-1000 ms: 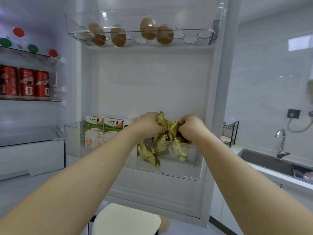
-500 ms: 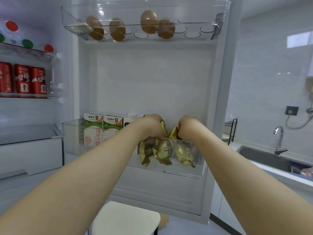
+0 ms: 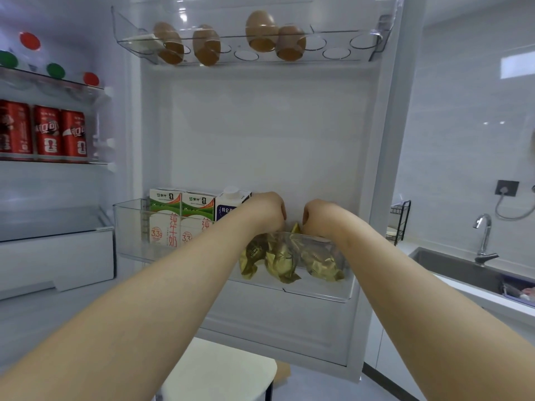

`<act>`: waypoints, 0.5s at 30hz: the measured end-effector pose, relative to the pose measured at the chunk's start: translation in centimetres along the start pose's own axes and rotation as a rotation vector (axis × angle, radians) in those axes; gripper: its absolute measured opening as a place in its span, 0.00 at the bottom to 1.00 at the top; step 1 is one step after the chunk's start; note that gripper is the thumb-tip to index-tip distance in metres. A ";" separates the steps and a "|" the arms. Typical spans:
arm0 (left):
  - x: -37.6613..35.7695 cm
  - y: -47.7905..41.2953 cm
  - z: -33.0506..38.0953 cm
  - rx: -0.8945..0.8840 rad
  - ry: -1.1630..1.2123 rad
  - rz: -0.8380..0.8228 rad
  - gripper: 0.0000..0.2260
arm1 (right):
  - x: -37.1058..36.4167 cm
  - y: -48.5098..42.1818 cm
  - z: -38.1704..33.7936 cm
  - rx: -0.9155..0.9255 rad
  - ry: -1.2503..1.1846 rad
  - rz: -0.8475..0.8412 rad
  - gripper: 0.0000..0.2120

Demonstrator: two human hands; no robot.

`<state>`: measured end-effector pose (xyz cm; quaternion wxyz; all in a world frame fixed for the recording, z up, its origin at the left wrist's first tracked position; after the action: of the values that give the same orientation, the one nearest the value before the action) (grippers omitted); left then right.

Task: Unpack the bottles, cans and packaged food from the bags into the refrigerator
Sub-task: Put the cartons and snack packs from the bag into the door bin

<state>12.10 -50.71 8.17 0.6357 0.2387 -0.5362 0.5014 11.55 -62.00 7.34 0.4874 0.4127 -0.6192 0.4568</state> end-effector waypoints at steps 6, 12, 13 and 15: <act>-0.1 -0.4 -0.2 -0.023 -0.079 0.074 0.12 | 0.5 0.6 0.0 0.020 -0.091 0.043 0.11; 0.0 -0.2 -0.2 -0.023 -0.028 0.110 0.12 | 1.3 2.1 -0.1 0.052 -0.148 0.147 0.10; 0.1 -0.1 -0.2 -0.022 -0.012 0.133 0.12 | 1.5 2.5 -0.1 0.064 -0.152 0.188 0.10; 0.3 0.2 -0.1 -0.021 0.018 0.182 0.13 | 2.0 3.4 -0.1 0.083 -0.160 0.295 0.09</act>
<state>11.91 -50.41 8.38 0.5947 0.1779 -0.5553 0.5534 7.95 -61.21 8.77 0.3467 0.3723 -0.6905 0.5142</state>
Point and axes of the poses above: each hand's wrist, its own y-axis away from the middle knuckle, its own x-axis out of the back of the hand, z = x × y, the point moved 4 cm from there along -y, towards the middle knuckle, and after that the axes turned 1 degree about z, right-handed, at the moved point
